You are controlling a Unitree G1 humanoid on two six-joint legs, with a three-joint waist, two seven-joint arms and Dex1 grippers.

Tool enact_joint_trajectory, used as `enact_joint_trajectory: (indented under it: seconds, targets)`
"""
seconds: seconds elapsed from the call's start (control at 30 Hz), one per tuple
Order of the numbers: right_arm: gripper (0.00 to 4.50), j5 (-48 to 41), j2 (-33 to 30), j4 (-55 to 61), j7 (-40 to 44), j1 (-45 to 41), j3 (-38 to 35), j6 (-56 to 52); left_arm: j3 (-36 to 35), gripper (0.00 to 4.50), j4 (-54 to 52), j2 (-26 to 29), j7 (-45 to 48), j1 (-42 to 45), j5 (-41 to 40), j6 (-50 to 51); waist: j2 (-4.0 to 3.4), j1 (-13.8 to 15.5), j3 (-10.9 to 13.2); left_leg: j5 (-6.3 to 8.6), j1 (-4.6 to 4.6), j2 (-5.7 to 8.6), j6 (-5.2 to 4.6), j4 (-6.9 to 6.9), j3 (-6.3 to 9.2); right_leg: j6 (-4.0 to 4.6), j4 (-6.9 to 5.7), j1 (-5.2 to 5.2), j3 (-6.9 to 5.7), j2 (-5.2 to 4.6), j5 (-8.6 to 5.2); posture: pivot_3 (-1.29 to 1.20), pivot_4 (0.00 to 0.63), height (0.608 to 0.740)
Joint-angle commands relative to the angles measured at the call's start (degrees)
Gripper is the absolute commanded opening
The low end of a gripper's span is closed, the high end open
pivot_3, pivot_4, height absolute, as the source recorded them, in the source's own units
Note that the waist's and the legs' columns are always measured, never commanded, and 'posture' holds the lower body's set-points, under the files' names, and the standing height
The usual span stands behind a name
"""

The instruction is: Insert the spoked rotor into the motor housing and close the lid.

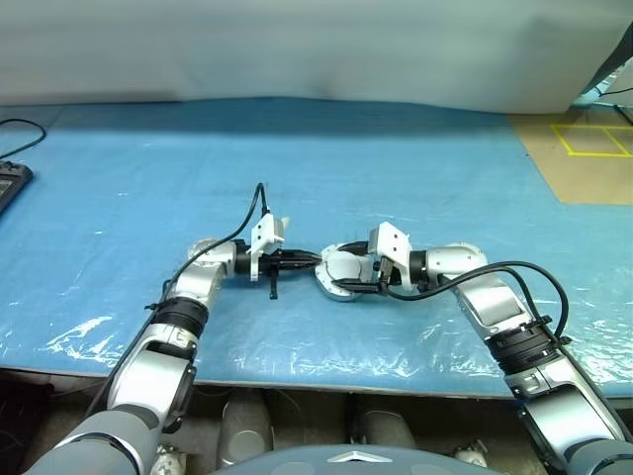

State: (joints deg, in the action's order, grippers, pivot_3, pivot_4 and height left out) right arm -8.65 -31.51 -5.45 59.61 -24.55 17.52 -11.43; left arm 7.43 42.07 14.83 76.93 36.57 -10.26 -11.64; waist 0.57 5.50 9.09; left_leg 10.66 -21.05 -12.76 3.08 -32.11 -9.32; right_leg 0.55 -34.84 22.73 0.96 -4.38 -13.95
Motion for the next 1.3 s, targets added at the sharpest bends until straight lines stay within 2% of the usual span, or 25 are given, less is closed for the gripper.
enact_joint_trajectory:
  seconds: [0.03,0.3,0.37,0.47,0.7,0.83,1.1,1.3]
  targets:
    - [2.99,5.26,-1.68,-3.73,-2.77,2.32,1.6,-2.85,1.65,0.04,-0.01,0.23,0.22,-0.8,1.67,-2.06,0.0,0.02,-0.01,0.0,0.0,0.0,0.0,0.01,0.0,0.0,0.01,0.0,0.0,0.0,0.0,0.0,0.15,0.74]
    - [2.99,1.67,-1.62,-1.0,-1.32,2.67,-0.19,-6.6,2.53,0.04,0.82,0.6,-0.22,-1.46,2.75,-4.19,-0.01,0.16,-0.1,0.01,0.08,0.01,0.0,0.05,0.0,0.0,0.05,-0.08,0.01,-0.01,0.0,0.0,0.15,0.74]
    - [3.73,0.23,-1.47,0.56,-0.87,2.84,-1.28,-7.3,2.57,0.0,1.14,0.71,-0.46,-1.34,2.91,-4.61,-0.01,0.21,-0.1,0.0,0.06,0.02,0.0,0.08,0.0,0.0,0.09,-0.08,0.01,-0.01,-0.01,0.0,0.15,0.74]
    - [4.49,-1.47,-0.74,2.79,-1.93,2.97,-3.86,-7.5,2.61,0.0,1.68,0.76,-0.73,-1.08,3.0,-4.94,-0.01,0.21,-0.1,0.0,0.0,0.03,0.0,0.17,-0.01,-0.01,0.15,-0.02,0.0,-0.01,-0.01,0.0,0.15,0.74]
    - [4.49,-8.45,-1.82,13.55,-1.5,6.11,-9.89,-12.28,2.18,0.0,3.87,0.88,-1.25,0.01,2.92,-5.65,0.0,0.3,-0.08,0.0,-0.16,0.04,0.01,0.27,-0.04,-0.02,0.17,0.18,-0.01,0.0,0.0,0.0,0.15,0.74]
    - [4.49,-13.69,-1.46,17.39,-3.54,7.58,-14.26,-18.43,2.16,0.0,4.62,0.9,-1.2,0.21,2.87,-6.21,-0.02,0.31,-0.08,-0.01,-0.22,0.04,0.02,0.34,-0.05,-0.04,0.16,0.3,-0.01,0.02,0.01,0.0,0.15,0.74]
    - [4.49,-19.49,-1.61,17.88,-7.43,9.25,-19.46,-26.17,1.49,0.0,4.66,-0.13,-1.28,0.42,1.89,-6.05,-0.01,0.42,-0.08,-0.01,-0.21,0.06,0.03,0.39,-0.05,-0.07,0.17,0.3,-0.01,0.01,0.02,0.0,0.15,0.74]
    - [4.49,-28.23,-2.41,18.96,-8.28,11.49,-24.07,-36.91,0.35,0.0,4.52,-0.88,-1.76,0.72,1.31,-6.11,-0.04,0.57,-0.07,-0.01,-0.22,0.06,0.03,0.41,-0.05,-0.12,0.17,0.3,-0.02,0.01,0.06,0.0,0.15,0.74]
